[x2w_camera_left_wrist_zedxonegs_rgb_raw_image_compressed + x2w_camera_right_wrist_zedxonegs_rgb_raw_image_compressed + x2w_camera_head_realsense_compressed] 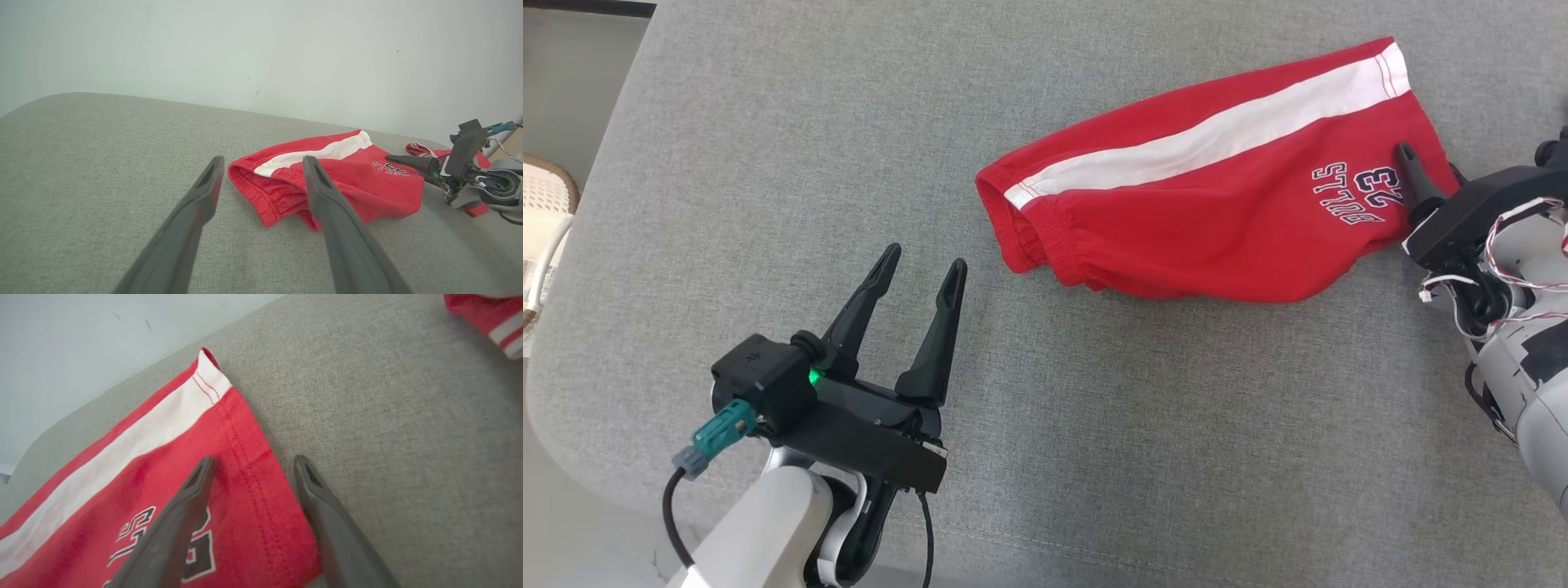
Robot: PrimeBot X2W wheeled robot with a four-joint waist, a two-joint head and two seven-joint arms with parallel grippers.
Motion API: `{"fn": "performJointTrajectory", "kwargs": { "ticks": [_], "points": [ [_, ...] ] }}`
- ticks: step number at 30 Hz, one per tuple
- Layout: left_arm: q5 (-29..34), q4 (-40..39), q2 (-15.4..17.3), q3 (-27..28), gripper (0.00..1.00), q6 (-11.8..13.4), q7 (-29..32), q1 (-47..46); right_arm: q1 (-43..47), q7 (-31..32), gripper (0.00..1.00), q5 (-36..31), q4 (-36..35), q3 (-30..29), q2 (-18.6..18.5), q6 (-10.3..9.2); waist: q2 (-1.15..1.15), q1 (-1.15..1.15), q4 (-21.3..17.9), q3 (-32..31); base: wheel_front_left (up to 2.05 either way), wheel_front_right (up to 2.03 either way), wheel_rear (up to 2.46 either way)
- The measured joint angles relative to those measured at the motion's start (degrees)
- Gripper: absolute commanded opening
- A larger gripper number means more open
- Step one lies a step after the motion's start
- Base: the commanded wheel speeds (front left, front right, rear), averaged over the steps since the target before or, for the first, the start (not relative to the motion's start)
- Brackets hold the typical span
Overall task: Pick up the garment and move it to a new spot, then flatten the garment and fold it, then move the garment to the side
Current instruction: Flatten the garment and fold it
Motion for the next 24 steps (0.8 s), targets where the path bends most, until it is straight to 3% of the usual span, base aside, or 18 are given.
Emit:
{"fn": "performJointTrajectory", "kwargs": {
  "ticks": [15,16,17,18,19,24],
  "points": [
    [0.75,-0.65,-0.44,1.26,1.0,-0.08,0.0,0.38,-0.3,9.53,1.0,4.83,-2.04,-1.4,2.44,0.01,0.0,0.0,-0.39,-0.35,0.0,0.0,0.0],
    [0.76,-0.67,-0.54,1.32,1.0,-0.11,0.0,0.55,-0.32,10.18,0.93,4.99,-1.89,-1.34,2.45,0.02,0.0,0.0,-0.4,-0.41,0.0,0.0,0.0],
    [0.76,-0.67,-0.62,1.38,1.0,-0.11,0.0,0.76,-0.33,10.84,0.42,5.01,-1.77,-1.26,2.45,0.07,0.0,0.0,-0.41,-0.47,0.0,0.0,0.0],
    [0.81,-0.67,-0.68,1.42,1.0,-0.11,0.0,0.93,-0.33,11.34,0.13,5.01,-1.65,-1.22,2.47,0.07,0.0,0.0,-0.42,-0.52,0.0,0.0,0.0],
    [0.86,-0.67,-0.73,1.49,1.0,-0.11,0.0,1.05,-0.34,11.48,0.0,5.02,-1.46,-1.24,2.54,0.07,0.0,0.0,-0.42,-0.58,0.0,0.0,0.0],
    [0.91,-0.66,-0.8,2.27,1.0,-0.33,0.0,1.13,-0.31,11.79,0.0,5.61,-0.9,-1.69,3.22,0.08,0.01,0.0,-0.52,-0.93,0.0,0.0,0.0]
  ]
}}
